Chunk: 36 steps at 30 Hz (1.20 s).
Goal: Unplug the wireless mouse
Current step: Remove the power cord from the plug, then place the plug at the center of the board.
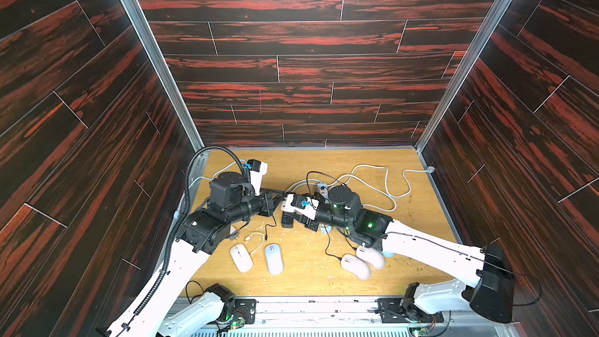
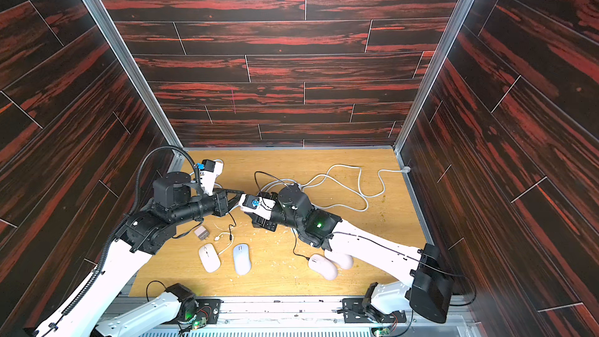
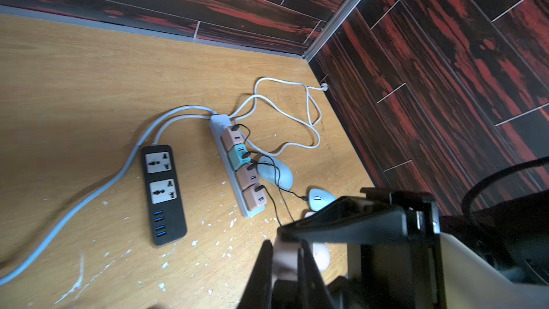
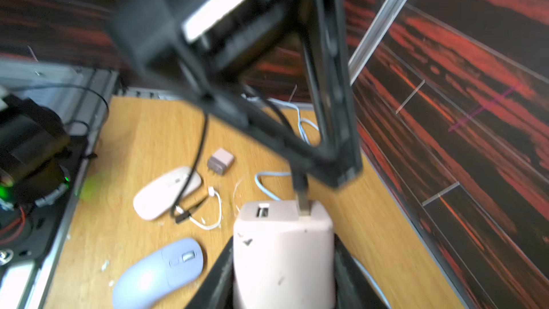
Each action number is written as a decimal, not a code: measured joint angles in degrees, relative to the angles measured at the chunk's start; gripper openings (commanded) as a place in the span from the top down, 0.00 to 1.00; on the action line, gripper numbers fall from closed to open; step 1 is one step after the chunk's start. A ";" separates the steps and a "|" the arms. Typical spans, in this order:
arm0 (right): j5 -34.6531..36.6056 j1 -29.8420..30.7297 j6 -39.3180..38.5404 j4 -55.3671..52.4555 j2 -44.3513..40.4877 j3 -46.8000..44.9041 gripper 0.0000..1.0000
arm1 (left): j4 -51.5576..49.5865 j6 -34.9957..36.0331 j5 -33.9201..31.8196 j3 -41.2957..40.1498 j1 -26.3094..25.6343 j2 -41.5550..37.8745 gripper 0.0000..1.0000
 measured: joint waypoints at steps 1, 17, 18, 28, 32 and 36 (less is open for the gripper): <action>1.09 -0.42 -0.26 -0.96 0.00 -0.37 1.00 | -0.76 0.42 -0.20 0.61 0.15 -0.20 1.00; 3.45 -1.81 12.09 -6.16 0.98 -1.90 1.00 | -4.96 1.14 -10.67 1.70 0.79 -2.89 1.00; 2.84 -1.77 15.08 -5.68 1.84 -1.75 1.00 | -5.18 0.81 -12.31 1.57 1.20 -3.37 1.00; -1.77 0.22 38.23 0.35 17.97 2.05 1.00 | -9.60 -4.90 -22.10 -1.36 11.91 -6.86 1.00; -0.90 0.52 43.34 -0.79 25.16 7.58 1.00 | -10.97 -6.64 -22.91 -3.23 14.19 -7.30 1.00; 0.74 0.55 45.62 -3.78 31.95 15.30 1.00 | -11.17 -8.48 -22.49 -5.73 16.39 -7.61 1.00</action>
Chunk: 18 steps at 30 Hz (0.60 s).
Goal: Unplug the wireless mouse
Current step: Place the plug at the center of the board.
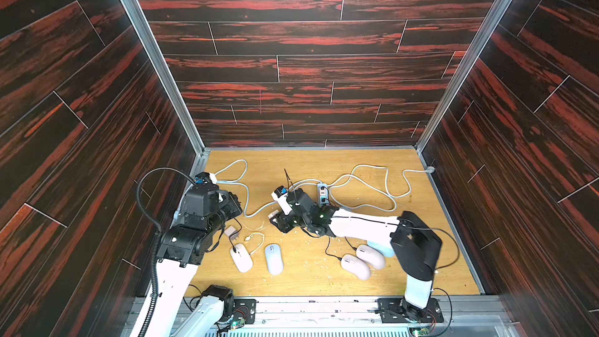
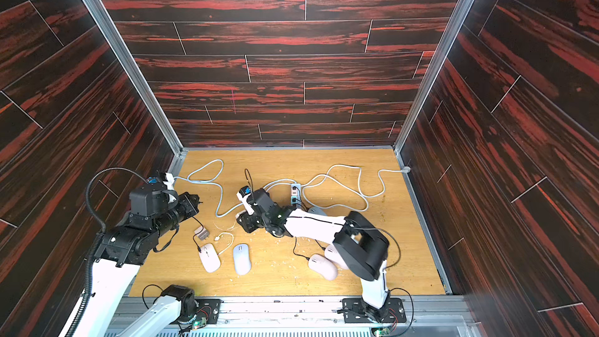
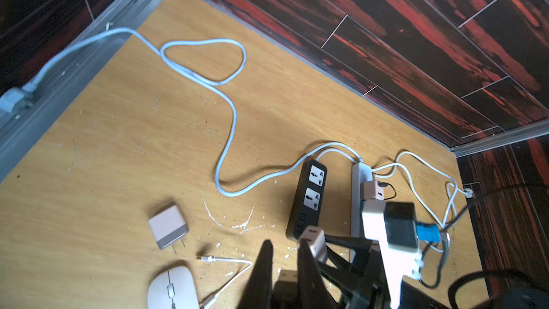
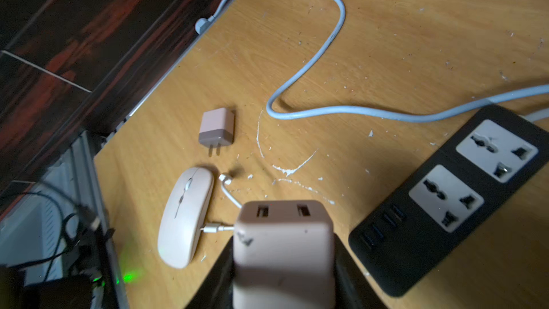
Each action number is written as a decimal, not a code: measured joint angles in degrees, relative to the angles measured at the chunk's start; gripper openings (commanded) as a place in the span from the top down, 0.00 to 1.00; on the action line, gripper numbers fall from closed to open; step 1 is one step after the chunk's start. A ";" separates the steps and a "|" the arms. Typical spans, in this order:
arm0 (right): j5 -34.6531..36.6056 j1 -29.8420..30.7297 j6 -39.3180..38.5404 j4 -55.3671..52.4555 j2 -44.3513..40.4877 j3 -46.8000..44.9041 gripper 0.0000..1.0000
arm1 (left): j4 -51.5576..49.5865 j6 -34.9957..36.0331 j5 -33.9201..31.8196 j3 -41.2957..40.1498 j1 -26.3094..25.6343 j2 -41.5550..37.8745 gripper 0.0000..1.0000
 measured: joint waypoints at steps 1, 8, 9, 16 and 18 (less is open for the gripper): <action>0.28 0.00 0.22 -0.66 1.20 1.42 1.00 | 0.04 -0.37 0.33 -0.55 0.59 -0.02 1.00; 2.58 0.15 0.57 -8.44 10.64 12.81 0.99 | 0.57 -3.13 5.07 -3.91 7.43 -1.09 1.00; 2.86 0.24 0.52 -9.70 11.91 14.34 0.98 | 0.66 -3.37 5.86 -4.11 8.46 -1.33 1.00; 4.55 0.92 0.11 -14.82 17.84 21.14 0.92 | 0.94 -4.02 9.27 -4.33 12.46 -2.34 1.00; 4.74 1.03 0.09 -16.31 19.10 22.47 0.90 | 0.94 -4.00 9.77 -4.33 12.76 -2.51 1.00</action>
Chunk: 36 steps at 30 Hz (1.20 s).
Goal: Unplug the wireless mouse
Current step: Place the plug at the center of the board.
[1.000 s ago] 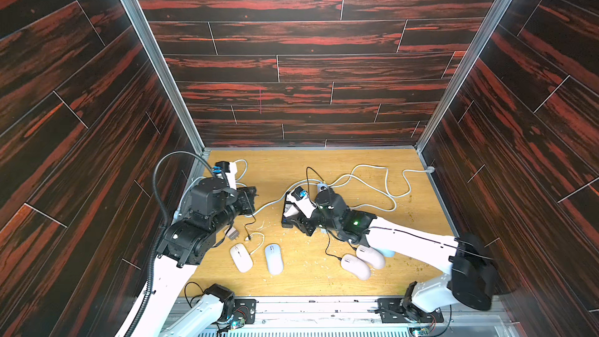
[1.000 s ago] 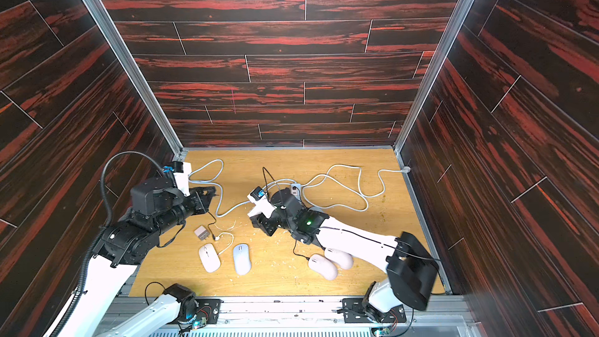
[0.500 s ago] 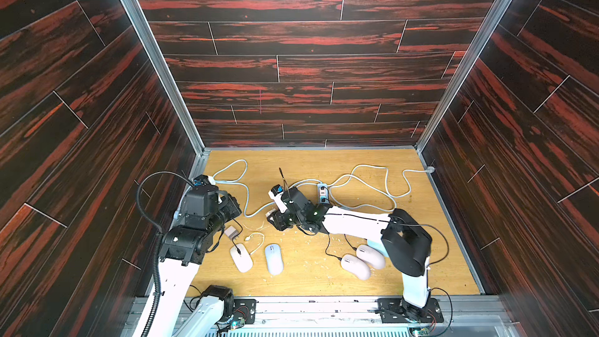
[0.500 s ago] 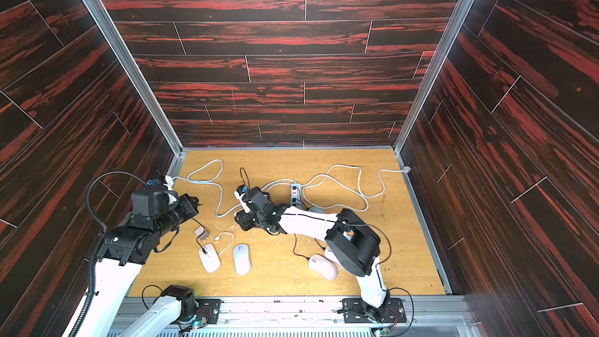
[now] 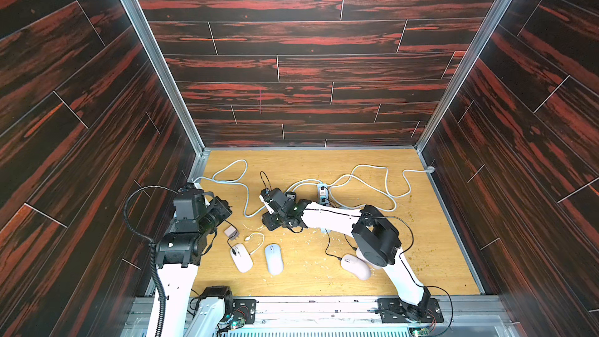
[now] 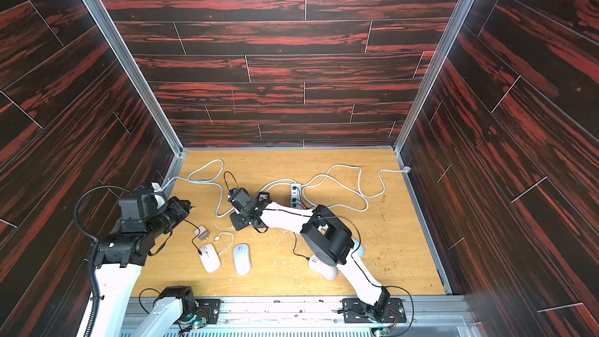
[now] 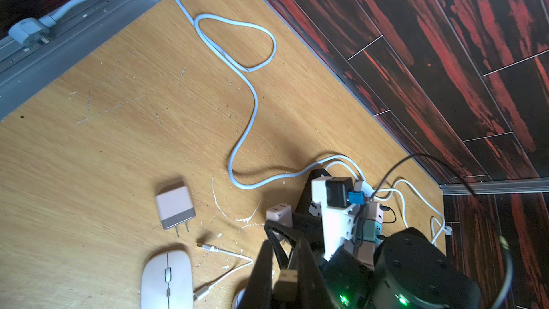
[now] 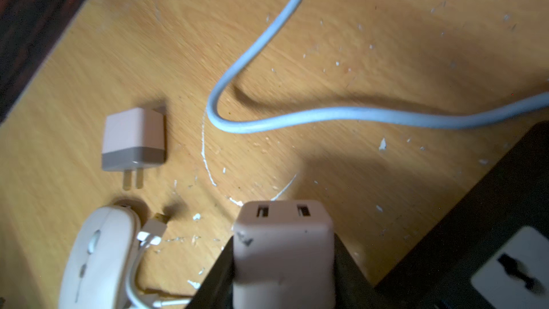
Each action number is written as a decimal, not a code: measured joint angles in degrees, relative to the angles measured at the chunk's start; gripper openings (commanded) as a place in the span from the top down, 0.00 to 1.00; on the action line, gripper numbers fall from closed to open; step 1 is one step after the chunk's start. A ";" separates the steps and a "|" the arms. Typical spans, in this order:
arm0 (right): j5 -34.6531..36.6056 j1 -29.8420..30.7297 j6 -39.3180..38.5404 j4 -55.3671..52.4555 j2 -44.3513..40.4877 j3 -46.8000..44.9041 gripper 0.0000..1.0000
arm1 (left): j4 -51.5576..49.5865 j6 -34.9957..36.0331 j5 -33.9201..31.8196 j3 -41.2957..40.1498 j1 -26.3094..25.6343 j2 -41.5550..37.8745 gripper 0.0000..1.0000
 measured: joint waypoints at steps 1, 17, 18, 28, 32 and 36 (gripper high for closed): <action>0.02 0.04 -0.13 -0.52 0.72 0.92 0.88 | 0.00 0.00 0.13 0.00 0.07 -0.09 1.00; -0.70 1.16 -0.68 -3.04 3.52 4.00 0.48 | -0.15 0.55 1.01 0.00 0.28 -0.94 1.00; -0.70 1.16 -0.85 -2.99 3.52 4.00 0.47 | -0.17 0.55 1.03 0.00 0.28 -0.94 1.00; -1.07 1.16 -0.72 -1.49 1.77 1.36 0.49 | -0.46 0.52 2.27 0.00 0.28 -1.55 1.00; -0.04 1.18 -0.37 1.55 -5.97 -7.91 0.50 | 0.17 0.09 4.11 -0.28 0.28 -1.49 1.00; 2.71 1.18 0.31 6.75 -20.59 -20.70 0.51 | 1.33 -1.62 5.11 -1.51 -1.40 -0.85 1.00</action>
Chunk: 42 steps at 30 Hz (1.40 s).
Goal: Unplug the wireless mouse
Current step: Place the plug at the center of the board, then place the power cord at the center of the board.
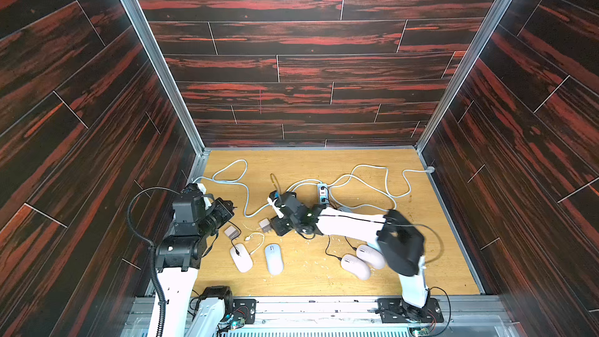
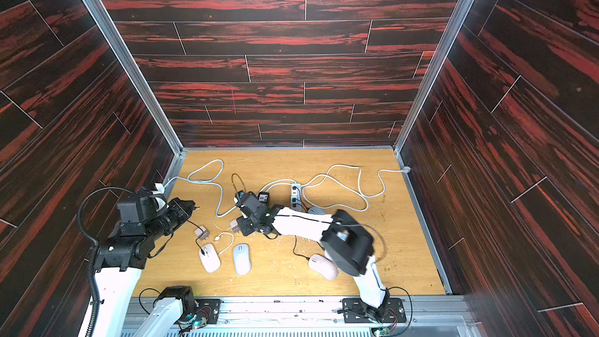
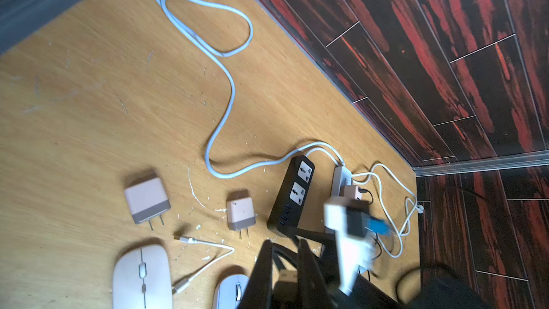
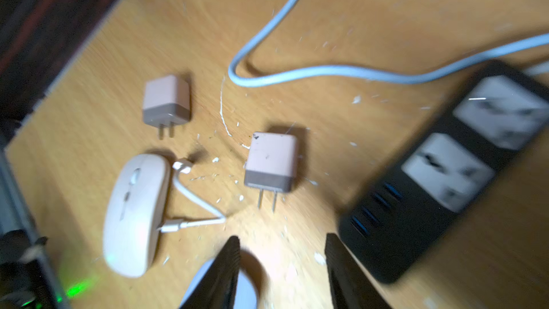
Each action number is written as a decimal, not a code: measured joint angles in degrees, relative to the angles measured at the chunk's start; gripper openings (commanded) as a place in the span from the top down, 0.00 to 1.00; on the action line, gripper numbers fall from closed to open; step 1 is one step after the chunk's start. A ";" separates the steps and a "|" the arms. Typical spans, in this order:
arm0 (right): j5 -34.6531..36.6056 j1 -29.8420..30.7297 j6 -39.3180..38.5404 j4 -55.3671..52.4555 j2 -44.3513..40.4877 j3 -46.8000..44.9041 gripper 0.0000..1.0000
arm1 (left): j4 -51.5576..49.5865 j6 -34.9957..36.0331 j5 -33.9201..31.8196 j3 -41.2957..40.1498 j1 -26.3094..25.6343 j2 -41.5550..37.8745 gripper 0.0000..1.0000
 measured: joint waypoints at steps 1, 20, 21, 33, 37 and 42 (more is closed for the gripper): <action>0.98 0.00 0.00 1.44 -4.33 -3.02 0.52 | 0.35 -0.48 -0.33 -0.26 -1.46 0.37 1.00; 18.40 -1.29 0.83 2.80 -43.43 -32.57 0.56 | 12.33 -14.75 -21.84 -1.05 -39.54 14.36 1.00; 18.67 -1.68 1.16 2.62 -44.22 -33.33 0.56 | 12.87 -16.39 -23.47 -1.05 -41.48 14.58 1.00; 18.91 -2.93 3.17 1.53 -46.69 -36.24 0.56 | 18.86 -31.32 -35.36 -4.22 -58.40 19.58 1.00; 18.95 -2.95 3.87 1.25 -48.13 -37.18 0.56 | 20.13 -34.01 -37.77 -9.42 -59.89 19.58 1.00; 18.95 -3.13 4.81 0.55 -48.48 -37.97 0.56 | 20.33 -32.85 -40.00 -13.70 -56.85 21.57 1.00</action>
